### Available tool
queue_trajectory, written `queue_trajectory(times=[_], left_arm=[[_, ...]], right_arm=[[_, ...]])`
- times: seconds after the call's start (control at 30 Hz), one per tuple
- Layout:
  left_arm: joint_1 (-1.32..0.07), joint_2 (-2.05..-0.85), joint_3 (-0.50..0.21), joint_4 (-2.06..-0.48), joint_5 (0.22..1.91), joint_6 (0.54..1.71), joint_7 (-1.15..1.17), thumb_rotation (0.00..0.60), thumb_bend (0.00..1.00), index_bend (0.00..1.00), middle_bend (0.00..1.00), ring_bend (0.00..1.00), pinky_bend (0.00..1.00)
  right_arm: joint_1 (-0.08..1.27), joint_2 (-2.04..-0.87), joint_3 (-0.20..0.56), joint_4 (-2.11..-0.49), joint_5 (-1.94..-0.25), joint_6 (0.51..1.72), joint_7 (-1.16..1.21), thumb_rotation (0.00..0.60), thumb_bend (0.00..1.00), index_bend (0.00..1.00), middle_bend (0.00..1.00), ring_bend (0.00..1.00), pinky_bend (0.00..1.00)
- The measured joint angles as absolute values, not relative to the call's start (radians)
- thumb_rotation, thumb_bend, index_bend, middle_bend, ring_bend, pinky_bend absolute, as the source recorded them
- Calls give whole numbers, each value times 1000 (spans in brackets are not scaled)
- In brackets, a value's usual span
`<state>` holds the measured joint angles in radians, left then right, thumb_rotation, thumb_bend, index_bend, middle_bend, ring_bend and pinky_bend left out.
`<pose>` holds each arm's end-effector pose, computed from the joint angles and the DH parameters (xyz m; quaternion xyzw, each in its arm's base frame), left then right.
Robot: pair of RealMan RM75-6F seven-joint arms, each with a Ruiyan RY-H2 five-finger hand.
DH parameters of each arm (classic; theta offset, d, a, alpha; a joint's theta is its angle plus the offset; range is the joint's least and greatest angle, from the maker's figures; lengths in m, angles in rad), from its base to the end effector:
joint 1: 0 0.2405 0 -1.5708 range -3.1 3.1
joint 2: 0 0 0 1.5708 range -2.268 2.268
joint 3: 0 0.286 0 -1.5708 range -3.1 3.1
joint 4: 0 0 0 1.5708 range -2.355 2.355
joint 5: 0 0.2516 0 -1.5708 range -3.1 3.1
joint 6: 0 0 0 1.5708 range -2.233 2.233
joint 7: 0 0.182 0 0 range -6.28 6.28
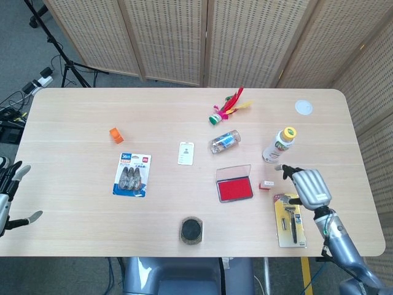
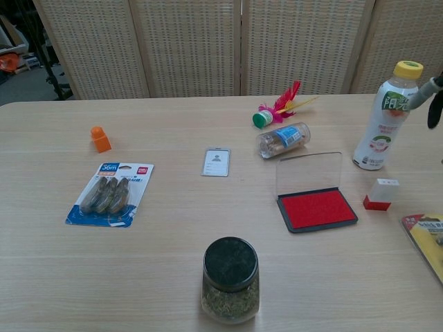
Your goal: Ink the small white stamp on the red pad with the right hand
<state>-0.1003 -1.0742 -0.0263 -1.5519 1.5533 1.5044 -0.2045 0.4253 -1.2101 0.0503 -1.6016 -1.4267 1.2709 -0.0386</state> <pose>-0.3611 0.2257 0.1532 -0.5921 -0.4030 -0.4293 0.5502 -0.2752 -0.3302 0.0691 0.6778 -0.3683 0.4143 0.4830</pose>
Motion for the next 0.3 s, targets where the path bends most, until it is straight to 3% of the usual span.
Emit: queue_trajectory(times=[0.1,0.3], left_arm=[[-96,-1073,-26,-1551,1557,1514,-206,600,0,0,0,0,0],[-88,-1078,-31,-1549,1547,1529,-189,600,0,0,0,0,0]], right_arm=[[367,-1173,31,-1619,-1495,1387,-27,600,0,50,0,0,5],[233,-1140,1,-1598,-1569,1587,-29,600,0,0,0,0,0]])
